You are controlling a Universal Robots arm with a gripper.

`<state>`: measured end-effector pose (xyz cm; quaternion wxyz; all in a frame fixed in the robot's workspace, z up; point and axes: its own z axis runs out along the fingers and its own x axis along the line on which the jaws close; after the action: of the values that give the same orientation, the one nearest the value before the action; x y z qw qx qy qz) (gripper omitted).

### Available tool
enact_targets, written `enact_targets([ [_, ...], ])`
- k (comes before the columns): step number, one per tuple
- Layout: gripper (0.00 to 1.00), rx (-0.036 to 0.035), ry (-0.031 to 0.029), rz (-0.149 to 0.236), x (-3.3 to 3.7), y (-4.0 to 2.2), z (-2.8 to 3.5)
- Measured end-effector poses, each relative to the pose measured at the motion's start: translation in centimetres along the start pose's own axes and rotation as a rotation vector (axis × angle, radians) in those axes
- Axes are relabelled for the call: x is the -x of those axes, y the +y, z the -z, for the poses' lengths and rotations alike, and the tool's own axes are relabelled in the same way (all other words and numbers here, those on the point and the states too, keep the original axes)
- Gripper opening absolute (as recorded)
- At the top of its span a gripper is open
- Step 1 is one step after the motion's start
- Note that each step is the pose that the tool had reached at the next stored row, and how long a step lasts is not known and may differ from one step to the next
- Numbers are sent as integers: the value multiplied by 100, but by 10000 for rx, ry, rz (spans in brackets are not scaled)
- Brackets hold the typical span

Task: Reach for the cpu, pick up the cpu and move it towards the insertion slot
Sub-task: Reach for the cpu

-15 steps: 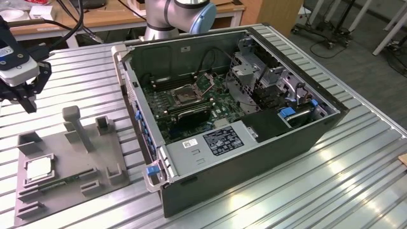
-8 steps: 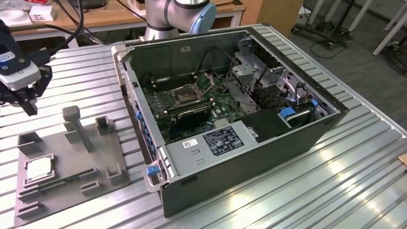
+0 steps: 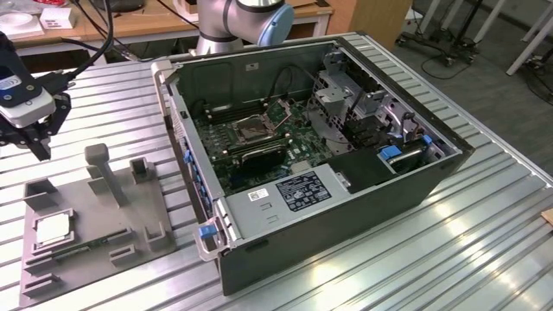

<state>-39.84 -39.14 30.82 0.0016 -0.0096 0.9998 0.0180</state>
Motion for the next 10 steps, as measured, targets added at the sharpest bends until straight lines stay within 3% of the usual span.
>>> enact_targets([
  [10, 10, 1, -3, 0, -72, -67, -18],
])
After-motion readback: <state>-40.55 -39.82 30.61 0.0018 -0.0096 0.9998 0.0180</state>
